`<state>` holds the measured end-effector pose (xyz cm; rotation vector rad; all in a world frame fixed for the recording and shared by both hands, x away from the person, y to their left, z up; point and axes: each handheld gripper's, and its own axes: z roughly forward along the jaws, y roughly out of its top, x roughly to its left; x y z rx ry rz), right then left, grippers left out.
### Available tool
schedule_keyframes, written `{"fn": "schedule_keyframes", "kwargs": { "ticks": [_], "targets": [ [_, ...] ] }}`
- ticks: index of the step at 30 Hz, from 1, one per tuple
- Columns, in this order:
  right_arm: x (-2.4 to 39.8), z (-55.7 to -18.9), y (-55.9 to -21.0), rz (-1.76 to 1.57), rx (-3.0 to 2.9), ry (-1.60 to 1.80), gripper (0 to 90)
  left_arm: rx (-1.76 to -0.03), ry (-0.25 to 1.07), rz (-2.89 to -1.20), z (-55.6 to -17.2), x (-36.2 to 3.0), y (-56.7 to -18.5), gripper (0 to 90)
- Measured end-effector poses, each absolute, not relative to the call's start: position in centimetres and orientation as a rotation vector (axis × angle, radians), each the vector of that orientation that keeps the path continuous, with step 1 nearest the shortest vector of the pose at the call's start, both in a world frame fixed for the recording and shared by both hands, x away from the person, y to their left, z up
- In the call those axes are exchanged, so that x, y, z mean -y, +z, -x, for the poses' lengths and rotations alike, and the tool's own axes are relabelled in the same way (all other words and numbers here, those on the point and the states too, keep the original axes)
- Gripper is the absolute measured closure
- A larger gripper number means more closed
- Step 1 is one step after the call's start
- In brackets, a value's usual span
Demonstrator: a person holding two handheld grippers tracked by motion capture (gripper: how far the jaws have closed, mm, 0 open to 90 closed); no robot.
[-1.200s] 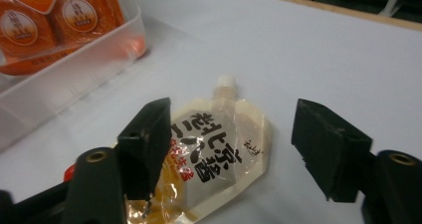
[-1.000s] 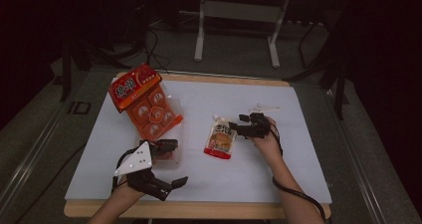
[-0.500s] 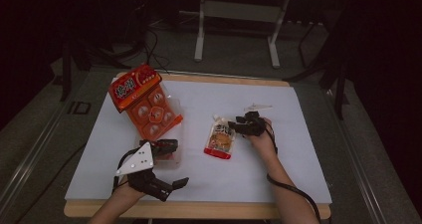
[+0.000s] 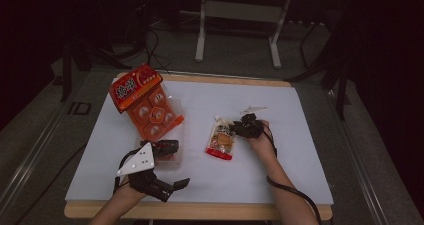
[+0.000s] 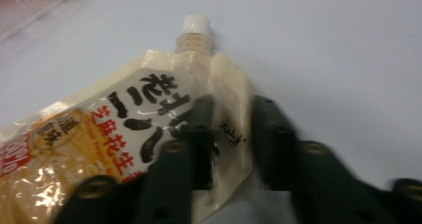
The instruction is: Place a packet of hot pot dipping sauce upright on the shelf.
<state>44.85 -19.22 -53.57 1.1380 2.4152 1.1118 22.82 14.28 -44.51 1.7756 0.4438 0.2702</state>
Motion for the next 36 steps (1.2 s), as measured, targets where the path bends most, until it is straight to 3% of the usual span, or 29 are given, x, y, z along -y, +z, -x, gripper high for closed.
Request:
{"fn": "schedule_keyframes", "kwargs": {
  "ticks": [3, 6, 23, 36],
  "targets": [
    [18.9, -44.8, -53.5, -1.135, -2.44, 1.11, 86.9, -0.442, 0.267, -1.778, -22.8, -14.2, -44.5, 2.8],
    [18.6, -44.7, -53.4, -1.139, -2.441, 1.089, 88.6, -0.441, 0.264, -1.784, -22.9, -14.1, -44.6, 2.8],
    [18.8, -43.2, -51.9, -1.136, -2.415, 1.147, 89.7, -0.433, 0.266, -1.774, -22.8, -14.2, -44.5, 2.8],
    [18.7, -40.8, -48.5, -1.044, -2.374, 1.279, 89.7, -0.418, 0.247, -1.809, -22.8, -13.8, -44.6, 3.1]
  ]
}}
